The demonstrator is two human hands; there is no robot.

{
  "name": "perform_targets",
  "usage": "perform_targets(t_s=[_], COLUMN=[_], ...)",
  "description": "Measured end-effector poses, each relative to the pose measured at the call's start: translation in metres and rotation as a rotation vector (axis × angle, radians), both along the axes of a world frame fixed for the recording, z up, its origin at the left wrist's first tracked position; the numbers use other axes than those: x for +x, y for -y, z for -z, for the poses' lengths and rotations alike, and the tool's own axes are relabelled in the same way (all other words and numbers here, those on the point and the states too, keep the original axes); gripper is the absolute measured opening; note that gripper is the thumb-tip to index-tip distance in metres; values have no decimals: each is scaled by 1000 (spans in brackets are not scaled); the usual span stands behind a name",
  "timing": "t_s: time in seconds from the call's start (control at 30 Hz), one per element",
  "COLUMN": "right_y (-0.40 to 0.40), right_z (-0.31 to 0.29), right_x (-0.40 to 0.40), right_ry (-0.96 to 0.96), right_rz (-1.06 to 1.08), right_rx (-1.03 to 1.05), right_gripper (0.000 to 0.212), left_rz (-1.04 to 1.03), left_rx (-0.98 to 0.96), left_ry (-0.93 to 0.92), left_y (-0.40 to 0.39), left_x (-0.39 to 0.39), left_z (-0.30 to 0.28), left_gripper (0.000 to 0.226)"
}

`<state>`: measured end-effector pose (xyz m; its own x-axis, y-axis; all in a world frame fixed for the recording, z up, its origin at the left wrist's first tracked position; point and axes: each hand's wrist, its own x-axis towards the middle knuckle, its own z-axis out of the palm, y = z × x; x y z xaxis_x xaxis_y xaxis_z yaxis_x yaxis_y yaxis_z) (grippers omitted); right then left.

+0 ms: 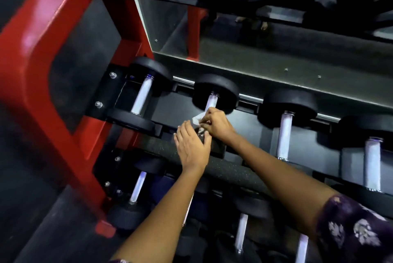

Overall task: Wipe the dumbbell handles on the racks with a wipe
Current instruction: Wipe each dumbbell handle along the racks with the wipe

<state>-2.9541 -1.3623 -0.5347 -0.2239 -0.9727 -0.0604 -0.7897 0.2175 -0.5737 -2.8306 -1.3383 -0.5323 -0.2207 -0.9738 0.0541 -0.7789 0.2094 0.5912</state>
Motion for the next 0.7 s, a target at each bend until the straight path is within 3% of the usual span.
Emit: perform_targets(t_s=[0.17,0.3,0.37,0.53,0.7], right_y=[24,-7,-5,25,-14], right_z=[-8,6,2,-7,3], right_x=[-20,-7,-13,-23,0], right_ry=[23,50,62,73,116], right_rz=[226,11,-28,260,5], right_rx=[-159,-107,-89,-144,-63], right_gripper=[16,15,15,18,16], left_rz=[145,155,125,84,67], left_rx=[122,303,342,358,354], left_ry=[146,304,354,416,360], left_y=[2,4,3,-1,-3], left_x=[11,6,3,-2,-1], left_z=[-4,-19,-24,-26,-26], left_gripper=[115,149,151,145,131])
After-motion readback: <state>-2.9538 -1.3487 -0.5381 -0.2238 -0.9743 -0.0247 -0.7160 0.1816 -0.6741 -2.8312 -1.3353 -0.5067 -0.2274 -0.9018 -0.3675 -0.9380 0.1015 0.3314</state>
